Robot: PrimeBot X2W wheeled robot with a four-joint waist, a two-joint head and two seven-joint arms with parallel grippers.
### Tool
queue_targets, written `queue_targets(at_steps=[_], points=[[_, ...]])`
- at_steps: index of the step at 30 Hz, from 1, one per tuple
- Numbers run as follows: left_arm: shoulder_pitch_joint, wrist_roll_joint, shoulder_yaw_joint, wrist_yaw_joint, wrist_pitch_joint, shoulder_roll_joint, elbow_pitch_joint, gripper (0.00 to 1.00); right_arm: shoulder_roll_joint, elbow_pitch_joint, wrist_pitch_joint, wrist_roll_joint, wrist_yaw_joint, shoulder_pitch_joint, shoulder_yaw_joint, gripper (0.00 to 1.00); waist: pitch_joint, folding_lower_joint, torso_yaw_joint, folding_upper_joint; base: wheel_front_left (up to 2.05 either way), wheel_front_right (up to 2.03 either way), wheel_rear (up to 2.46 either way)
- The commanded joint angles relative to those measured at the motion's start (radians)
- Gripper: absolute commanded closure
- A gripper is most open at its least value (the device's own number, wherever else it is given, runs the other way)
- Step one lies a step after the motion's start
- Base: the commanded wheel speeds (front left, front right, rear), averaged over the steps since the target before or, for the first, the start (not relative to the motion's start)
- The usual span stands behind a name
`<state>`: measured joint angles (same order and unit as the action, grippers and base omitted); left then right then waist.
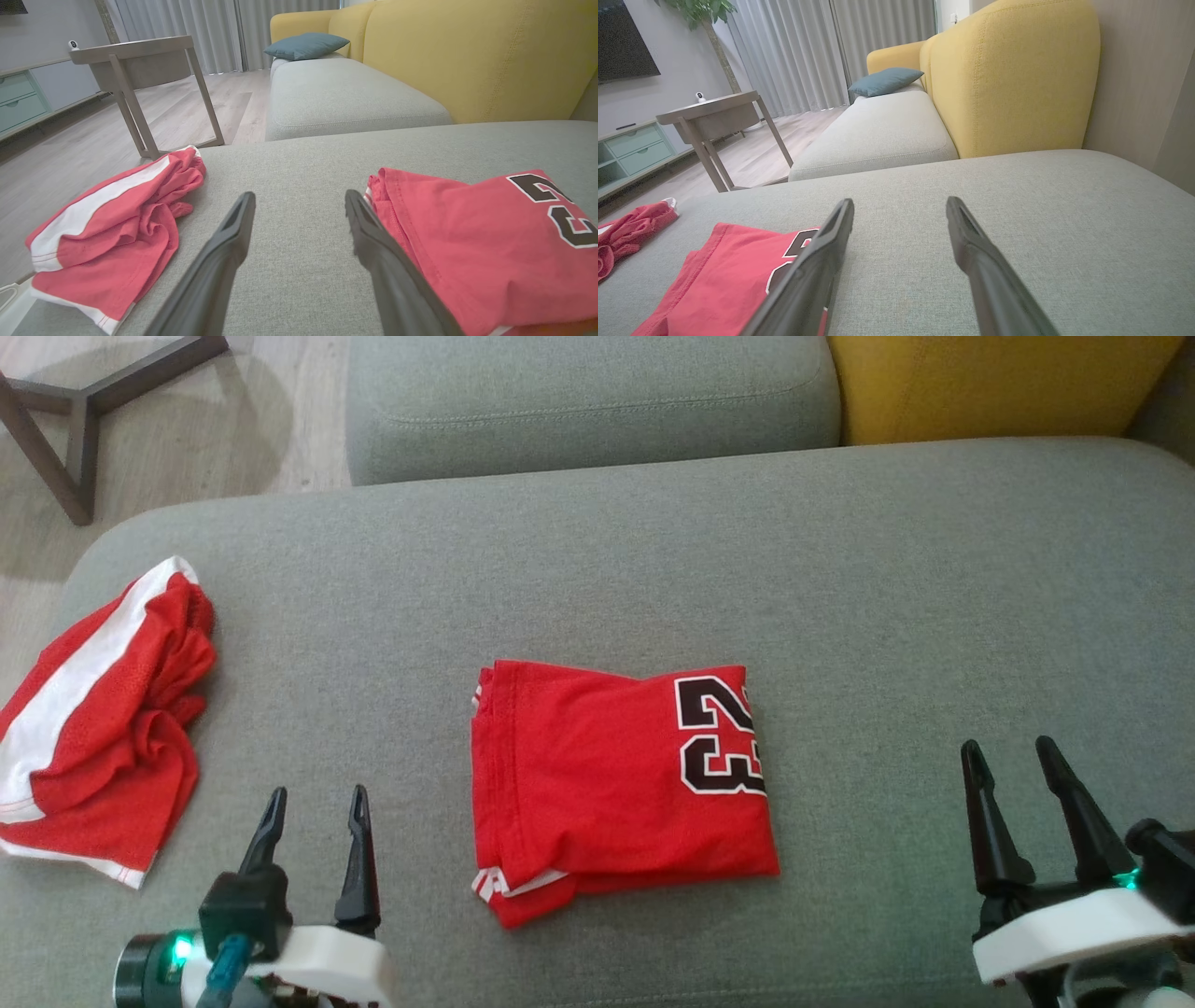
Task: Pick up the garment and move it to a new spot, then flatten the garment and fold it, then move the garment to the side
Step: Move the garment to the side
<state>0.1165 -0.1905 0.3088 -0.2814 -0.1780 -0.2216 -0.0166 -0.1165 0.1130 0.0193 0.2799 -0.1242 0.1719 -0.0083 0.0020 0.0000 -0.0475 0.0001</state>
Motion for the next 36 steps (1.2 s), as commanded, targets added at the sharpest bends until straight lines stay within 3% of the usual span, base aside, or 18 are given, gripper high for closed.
queue_targets(at_steps=[1, 12, 20, 29, 36], points=[[-0.043, -0.004, -0.038, -0.002, -0.010, -0.018, 0.027, 0.00, -0.011, 0.039, 0.002, -0.011, -0.007, -0.029, 0.016, 0.00, 0.001, 0.0000, 0.000, -0.0001, 0.00, 0.00, 0.00], [-0.065, -0.003, -0.032, -0.005, -0.020, -0.022, 0.027, 0.00, -0.016, 0.037, 0.002, -0.015, -0.007, -0.037, 0.008, 0.00, 0.019, 0.0000, 0.009, -0.0001, 0.00, 0.00, 0.00], [-0.126, 0.011, -0.018, -0.006, -0.035, -0.011, 0.043, 0.00, -0.043, 0.001, 0.022, -0.013, -0.007, -0.088, 0.028, 0.00, 0.088, 0.0000, 0.053, -0.0001, 0.00, 0.00, 0.00], [-0.235, 0.016, 0.001, 0.019, -0.079, 0.036, 0.007, 0.00, -0.068, -0.255, 0.114, 0.059, -0.007, -0.236, 0.210, 0.00, 0.196, 0.0000, 0.141, -0.0001, 0.00, 0.00, 0.00], [-0.267, 0.034, 0.001, 0.028, -0.083, 0.061, 0.002, 0.00, -0.066, -0.383, 0.207, 0.098, -0.007, -0.297, 0.259, 0.00, 0.223, 0.0000, 0.169, -0.0001, 0.00, 0.00, 0.00]])
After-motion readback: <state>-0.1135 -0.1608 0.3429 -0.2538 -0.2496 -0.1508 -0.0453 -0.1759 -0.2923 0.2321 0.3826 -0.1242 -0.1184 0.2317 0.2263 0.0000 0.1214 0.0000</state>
